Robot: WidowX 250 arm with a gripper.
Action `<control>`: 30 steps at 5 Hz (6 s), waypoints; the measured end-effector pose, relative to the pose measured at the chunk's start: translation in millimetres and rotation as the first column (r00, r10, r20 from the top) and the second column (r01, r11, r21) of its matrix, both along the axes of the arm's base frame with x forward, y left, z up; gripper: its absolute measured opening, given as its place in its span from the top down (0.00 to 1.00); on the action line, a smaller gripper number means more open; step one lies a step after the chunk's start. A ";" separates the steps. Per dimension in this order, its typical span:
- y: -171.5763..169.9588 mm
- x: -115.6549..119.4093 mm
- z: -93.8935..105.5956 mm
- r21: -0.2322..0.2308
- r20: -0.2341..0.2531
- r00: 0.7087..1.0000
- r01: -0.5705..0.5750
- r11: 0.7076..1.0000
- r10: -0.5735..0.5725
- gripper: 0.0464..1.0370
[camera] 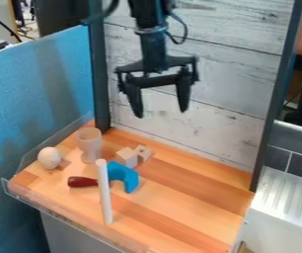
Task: Put the ball in the cup
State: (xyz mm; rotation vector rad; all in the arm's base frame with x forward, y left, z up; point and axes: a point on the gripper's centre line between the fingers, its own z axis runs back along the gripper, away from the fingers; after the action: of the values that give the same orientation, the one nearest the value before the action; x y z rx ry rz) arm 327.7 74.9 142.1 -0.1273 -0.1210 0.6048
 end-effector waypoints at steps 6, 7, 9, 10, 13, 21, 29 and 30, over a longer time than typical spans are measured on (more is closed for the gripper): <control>127.8 14.6 -36.4 0.121 0.205 0.610 -0.792 0.599 0.765 0.04; 154.0 16.1 -43.6 0.108 0.208 0.511 -0.860 0.499 0.834 0.04; 183.1 18.4 -61.4 0.125 0.204 0.371 -0.928 0.352 0.906 0.04; 197.0 15.6 -70.1 0.126 0.172 0.309 -0.948 0.290 0.935 0.04; 206.7 12.5 -89.3 0.156 0.161 0.259 -0.959 0.235 0.952 0.04; 232.0 -15.4 -122.6 0.012 0.243 -0.069 -0.997 -0.074 0.968 0.04; 221.1 8.1 -147.5 0.045 0.186 0.009 -0.999 0.001 0.982 0.25; 215.6 11.5 -139.0 0.015 0.161 0.022 -1.000 0.020 0.987 0.25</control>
State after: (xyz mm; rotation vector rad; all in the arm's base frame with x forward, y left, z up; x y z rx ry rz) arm 339.2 290.4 3.1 0.0988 -0.3782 2.1260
